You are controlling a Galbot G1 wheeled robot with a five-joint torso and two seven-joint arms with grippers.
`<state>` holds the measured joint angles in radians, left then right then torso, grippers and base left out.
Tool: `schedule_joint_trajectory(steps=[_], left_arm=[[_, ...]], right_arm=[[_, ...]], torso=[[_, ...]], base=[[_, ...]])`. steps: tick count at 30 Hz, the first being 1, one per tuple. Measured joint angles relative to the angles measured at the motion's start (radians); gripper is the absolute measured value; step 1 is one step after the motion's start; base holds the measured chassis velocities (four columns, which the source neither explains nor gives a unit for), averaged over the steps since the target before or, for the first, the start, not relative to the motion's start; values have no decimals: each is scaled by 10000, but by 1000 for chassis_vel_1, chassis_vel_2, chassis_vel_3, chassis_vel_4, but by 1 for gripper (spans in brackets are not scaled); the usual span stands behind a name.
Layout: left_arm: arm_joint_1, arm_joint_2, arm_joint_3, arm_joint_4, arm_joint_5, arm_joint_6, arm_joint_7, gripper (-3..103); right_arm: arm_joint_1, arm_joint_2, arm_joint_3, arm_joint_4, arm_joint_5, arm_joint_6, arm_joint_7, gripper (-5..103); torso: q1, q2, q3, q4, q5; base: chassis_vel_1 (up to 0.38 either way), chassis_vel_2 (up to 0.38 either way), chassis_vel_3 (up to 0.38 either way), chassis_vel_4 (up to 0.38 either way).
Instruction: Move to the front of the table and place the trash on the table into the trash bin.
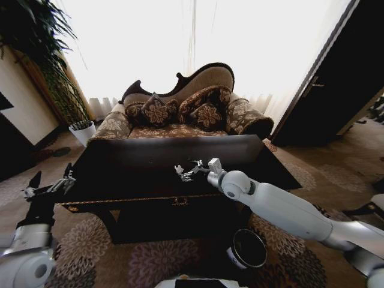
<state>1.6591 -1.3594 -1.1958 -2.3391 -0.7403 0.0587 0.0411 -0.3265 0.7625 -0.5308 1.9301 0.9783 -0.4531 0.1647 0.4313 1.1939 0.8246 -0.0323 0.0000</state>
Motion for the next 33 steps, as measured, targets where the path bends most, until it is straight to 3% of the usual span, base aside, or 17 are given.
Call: schedule_joint_trajectory(steps=[19,25,33], left_arm=[[28,-62,18,-33,52,0,-3,100],[7,-79,49,-34,64,0,-3,100],[-54,-83,78,45,77,0,-3,100]], right_arm=[[80,191,-112,19,102,100,-89,102],[86,263,-161,-80,78,168,-126,91],[170,389,-300,-244,-3,221,-182,59]], torso=[[0,0,0,0,-1],[0,0,0,0,0],[0,0,0,0,0]], base=[[0,0,0,0],[0,0,0,0],[0,0,0,0]])
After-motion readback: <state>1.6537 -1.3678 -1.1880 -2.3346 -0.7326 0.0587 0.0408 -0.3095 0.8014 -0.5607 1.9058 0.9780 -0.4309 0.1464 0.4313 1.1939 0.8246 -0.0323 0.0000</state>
